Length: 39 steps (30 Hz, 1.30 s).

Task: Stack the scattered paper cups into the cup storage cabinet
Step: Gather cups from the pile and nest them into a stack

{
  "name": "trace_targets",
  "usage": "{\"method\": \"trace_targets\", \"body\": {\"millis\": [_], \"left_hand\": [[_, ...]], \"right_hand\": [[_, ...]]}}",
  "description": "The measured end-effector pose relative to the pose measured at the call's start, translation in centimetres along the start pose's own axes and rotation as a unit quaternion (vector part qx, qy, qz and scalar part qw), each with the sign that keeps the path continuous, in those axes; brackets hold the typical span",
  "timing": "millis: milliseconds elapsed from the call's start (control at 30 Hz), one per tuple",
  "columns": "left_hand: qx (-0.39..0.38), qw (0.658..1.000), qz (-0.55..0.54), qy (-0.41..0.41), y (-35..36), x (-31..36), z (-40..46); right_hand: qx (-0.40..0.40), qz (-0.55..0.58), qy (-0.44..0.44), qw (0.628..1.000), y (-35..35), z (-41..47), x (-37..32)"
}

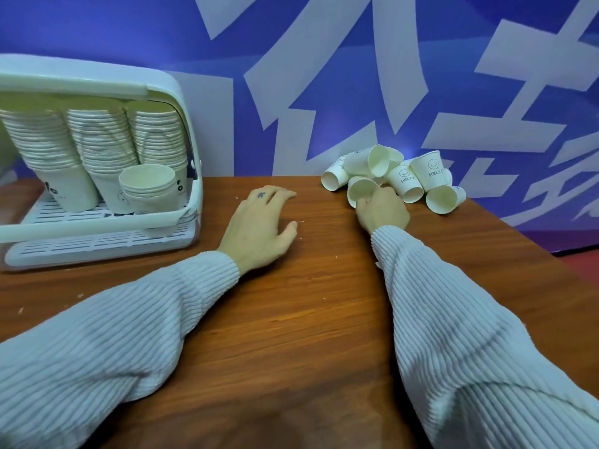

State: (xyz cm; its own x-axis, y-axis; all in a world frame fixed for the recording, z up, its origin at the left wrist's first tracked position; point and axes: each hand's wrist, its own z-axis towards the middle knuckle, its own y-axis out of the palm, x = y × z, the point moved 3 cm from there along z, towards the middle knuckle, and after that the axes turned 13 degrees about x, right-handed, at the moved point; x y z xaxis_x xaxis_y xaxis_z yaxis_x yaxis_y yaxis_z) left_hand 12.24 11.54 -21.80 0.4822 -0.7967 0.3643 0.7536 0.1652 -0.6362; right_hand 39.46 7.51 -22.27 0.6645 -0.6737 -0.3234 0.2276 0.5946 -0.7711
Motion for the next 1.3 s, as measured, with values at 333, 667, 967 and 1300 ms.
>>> {"method": "trace_targets", "body": {"millis": [333, 667, 967, 1300], "left_hand": [[-0.079, 0.995, -0.054, -0.016, 2.0, 2.1, 0.0], [-0.073, 0.993, -0.065, -0.063, 1.3, 1.3, -1.0], [-0.069, 0.992, -0.066, -0.082, 1.0, 0.4, -1.3], [-0.081, 0.990, -0.067, -0.090, 1.3, 0.7, -1.2]], "right_hand": [[-0.237, 0.386, -0.080, 0.888, -3.9, -6.2, -3.4], [0.027, 0.153, 0.105, 0.982, -3.8, -2.4, 1.2], [-0.024, 0.136, 0.112, 0.984, -2.1, -2.0, 2.6], [-0.145, 0.134, 0.065, 0.978, 0.1, -0.5, 2.1]]}}
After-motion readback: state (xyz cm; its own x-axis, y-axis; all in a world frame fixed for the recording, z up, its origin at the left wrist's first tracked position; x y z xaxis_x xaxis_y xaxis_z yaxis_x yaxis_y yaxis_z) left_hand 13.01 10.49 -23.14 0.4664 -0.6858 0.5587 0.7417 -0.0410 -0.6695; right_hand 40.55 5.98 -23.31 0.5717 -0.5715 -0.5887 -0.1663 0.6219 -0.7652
